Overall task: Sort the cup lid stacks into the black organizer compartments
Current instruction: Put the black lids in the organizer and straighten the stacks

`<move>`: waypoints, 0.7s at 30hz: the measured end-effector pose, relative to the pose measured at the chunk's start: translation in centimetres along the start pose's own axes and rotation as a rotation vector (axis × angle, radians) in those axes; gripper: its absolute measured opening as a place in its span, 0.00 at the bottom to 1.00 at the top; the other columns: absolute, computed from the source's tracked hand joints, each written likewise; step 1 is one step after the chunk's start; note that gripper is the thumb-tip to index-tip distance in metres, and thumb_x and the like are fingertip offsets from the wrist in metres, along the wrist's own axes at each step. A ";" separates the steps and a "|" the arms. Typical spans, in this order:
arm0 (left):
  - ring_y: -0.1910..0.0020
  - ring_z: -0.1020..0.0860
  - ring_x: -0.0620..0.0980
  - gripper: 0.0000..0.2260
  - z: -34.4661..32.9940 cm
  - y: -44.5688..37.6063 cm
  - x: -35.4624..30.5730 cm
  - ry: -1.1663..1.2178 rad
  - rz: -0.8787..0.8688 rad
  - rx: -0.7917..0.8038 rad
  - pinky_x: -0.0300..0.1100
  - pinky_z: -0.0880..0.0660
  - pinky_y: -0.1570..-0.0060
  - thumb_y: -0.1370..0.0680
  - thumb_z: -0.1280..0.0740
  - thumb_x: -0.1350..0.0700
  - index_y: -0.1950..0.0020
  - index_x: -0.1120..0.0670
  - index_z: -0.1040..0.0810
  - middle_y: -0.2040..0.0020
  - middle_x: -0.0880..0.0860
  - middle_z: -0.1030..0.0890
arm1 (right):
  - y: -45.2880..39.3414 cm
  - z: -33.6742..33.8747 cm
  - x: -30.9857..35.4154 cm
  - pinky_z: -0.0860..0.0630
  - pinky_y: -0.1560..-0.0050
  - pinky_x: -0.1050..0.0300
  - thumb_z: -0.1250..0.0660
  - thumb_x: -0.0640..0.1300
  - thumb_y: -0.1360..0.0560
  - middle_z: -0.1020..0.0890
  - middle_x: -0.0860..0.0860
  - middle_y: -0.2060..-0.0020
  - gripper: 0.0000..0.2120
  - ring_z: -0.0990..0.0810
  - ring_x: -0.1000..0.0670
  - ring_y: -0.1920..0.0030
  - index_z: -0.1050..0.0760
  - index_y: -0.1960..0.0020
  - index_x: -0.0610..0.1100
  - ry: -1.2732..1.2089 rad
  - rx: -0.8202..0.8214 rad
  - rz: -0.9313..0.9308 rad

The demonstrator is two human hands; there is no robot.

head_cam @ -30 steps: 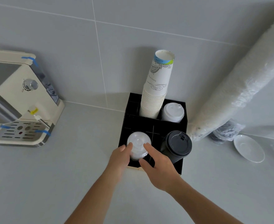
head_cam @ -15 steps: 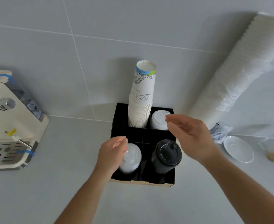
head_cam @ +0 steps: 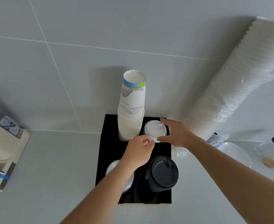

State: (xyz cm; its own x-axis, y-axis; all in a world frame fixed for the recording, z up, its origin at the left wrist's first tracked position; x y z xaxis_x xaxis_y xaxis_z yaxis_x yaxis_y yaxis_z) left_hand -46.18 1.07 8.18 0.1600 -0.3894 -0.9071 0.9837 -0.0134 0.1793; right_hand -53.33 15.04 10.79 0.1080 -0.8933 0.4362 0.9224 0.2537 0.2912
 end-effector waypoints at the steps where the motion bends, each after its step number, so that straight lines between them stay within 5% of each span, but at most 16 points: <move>1: 0.67 0.35 0.44 0.15 -0.4 -0.4 0.1 0.013 0.021 0.000 0.40 0.36 0.65 0.25 0.39 0.53 0.71 0.48 0.35 0.69 0.54 0.33 | -0.5 -0.3 0.0 0.38 0.28 0.57 0.24 0.53 0.30 0.34 0.53 0.23 0.42 0.35 0.50 0.24 0.40 0.21 0.51 0.028 0.026 0.007; 12: 0.67 0.38 0.47 0.14 -2.0 -1.9 0.6 0.163 0.135 -0.011 0.41 0.39 0.66 0.23 0.38 0.53 0.65 0.54 0.39 0.67 0.48 0.37 | -0.8 -0.2 0.8 0.31 0.32 0.52 0.26 0.59 0.30 0.27 0.50 0.29 0.38 0.28 0.46 0.30 0.34 0.25 0.49 0.142 -0.012 0.009; 21: 0.62 0.33 0.47 0.12 -2.0 -1.9 0.9 0.283 0.208 -0.018 0.39 0.35 0.62 0.23 0.38 0.53 0.57 0.63 0.27 0.61 0.52 0.30 | -0.6 -0.9 0.4 0.34 0.30 0.52 0.29 0.63 0.30 0.32 0.50 0.24 0.43 0.32 0.47 0.26 0.40 0.21 0.49 0.106 0.019 -0.009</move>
State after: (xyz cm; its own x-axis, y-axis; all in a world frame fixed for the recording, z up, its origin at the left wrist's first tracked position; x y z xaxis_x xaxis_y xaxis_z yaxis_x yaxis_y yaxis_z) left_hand -47.78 2.61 6.29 0.3707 -0.1110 -0.9221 0.9287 0.0566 0.3665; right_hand -53.50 14.18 10.03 0.1392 -0.9297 0.3409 0.9163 0.2515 0.3117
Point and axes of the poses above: each hand's wrist, its own y-axis away from the middle knuckle, its own z-axis out of the back of the hand, x = y × z, the point moved 9 cm from there along -y, towards the middle knuckle
